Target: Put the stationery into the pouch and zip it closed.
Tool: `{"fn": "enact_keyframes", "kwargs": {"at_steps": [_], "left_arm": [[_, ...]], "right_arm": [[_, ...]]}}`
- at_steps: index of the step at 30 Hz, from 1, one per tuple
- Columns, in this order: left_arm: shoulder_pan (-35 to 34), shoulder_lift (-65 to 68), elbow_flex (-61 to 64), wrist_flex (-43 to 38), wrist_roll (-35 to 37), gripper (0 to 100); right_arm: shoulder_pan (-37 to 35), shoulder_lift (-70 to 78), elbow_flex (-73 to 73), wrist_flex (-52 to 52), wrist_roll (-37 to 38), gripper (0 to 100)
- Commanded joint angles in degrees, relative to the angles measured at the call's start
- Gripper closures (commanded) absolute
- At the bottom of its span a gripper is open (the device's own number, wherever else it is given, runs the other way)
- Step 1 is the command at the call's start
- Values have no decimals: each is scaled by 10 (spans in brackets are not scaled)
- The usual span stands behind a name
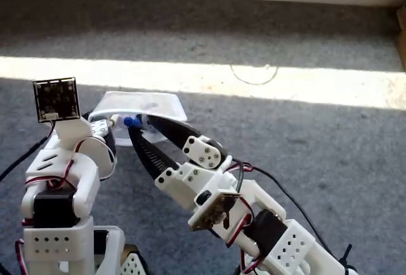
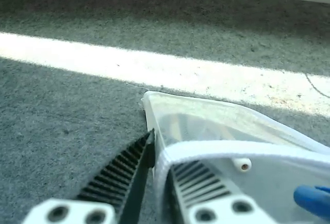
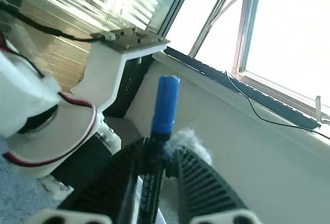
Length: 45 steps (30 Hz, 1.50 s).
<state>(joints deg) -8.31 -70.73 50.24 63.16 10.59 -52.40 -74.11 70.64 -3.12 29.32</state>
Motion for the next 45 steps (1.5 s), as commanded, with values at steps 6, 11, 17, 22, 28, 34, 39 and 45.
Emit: {"fn": "enact_keyframes", "kwargs": {"at_steps": [6,11,17,22,28,34,39,45], "left_arm": [[5,-18,-7,-15,-4,992],[5,-18,-7,-15,-4,992],[5,-18,-7,-15,-4,992],[5,-18,-7,-15,-4,992],[5,-18,-7,-15,-5,992],[5,-18,-7,-15,-5,992],[5,-18,-7,-15,-5,992],[5,-18,-7,-15,-5,992]], "right_arm": [[-5,4,35,-13,25,993],[-5,4,44,41,25,992],[-5,1,44,106,22,918],[-5,1,45,108,22,875],[-6,1,46,108,22,875],[-6,0,44,109,22,875],[-7,0,21,161,22,875],[-7,0,-32,246,21,875]]}}
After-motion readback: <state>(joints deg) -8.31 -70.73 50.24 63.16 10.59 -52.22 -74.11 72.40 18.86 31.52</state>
